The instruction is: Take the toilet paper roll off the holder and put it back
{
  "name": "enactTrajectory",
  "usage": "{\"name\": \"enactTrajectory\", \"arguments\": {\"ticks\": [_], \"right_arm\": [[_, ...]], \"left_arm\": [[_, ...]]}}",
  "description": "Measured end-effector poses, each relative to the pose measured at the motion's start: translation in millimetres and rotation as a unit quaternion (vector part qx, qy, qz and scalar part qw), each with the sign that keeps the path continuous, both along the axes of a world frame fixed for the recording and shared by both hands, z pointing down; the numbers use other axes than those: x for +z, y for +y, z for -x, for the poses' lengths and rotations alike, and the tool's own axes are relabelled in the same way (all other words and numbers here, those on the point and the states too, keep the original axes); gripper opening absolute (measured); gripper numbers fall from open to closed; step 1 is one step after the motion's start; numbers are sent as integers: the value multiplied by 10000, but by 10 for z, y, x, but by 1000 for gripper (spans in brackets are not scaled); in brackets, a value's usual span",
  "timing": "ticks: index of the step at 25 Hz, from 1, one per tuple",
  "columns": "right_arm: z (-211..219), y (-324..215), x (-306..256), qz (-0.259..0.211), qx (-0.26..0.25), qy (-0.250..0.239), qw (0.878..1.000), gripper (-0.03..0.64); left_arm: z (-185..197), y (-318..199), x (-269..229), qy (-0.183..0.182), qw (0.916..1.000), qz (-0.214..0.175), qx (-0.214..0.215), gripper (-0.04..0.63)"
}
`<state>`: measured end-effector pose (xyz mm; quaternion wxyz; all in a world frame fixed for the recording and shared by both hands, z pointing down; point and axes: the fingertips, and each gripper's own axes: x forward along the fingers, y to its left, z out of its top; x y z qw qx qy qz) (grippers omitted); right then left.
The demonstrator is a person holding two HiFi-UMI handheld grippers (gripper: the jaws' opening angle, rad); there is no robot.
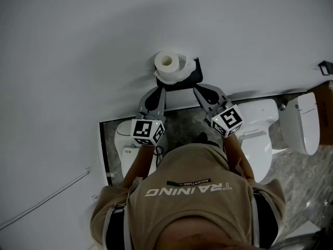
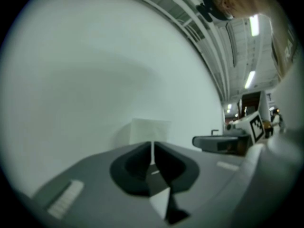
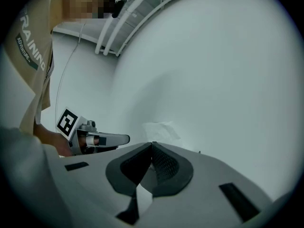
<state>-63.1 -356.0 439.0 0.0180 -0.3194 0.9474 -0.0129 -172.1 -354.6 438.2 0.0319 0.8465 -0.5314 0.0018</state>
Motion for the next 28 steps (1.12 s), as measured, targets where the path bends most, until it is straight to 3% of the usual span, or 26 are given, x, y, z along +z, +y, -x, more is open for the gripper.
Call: {"name": "enactTrajectory", "arguments": {"ticks": [2,3,4,5,6,9,14,20,28], "right_arm": [[11,-58,-32,-45,-127,5,9999,14],[15,-80,-38,-56,-173,6,9998,14],[16,-101,-39,-60,-207,2,9998,14],[16,-124,-37,-61,-236,-4,9997,14],[17,-147,-31,-62,-265,-8,9996,14],[11,-195,-1,-71,-359,2,9993,14],[-85,-287,14,-79,-382,-6,9992,14],[-248,-341,99,16,-246,-31,9997,14],[-430,-343,175,129,-45,-85,9999,14]], "left_arm": [[-14,-67,-29,27,10000,3,10,42],[-28,-100,-43,81,9999,20,60,137],[-47,-138,-52,135,9998,51,131,300],[-65,-182,-58,172,9996,90,200,397],[-76,-227,-60,199,9994,129,250,414],[-90,-373,-54,211,9992,215,278,426],[-160,-654,-11,-282,9983,432,277,425],[-250,-870,-14,-493,9964,613,314,423],[-216,-951,-48,-337,9978,551,161,396]]}}
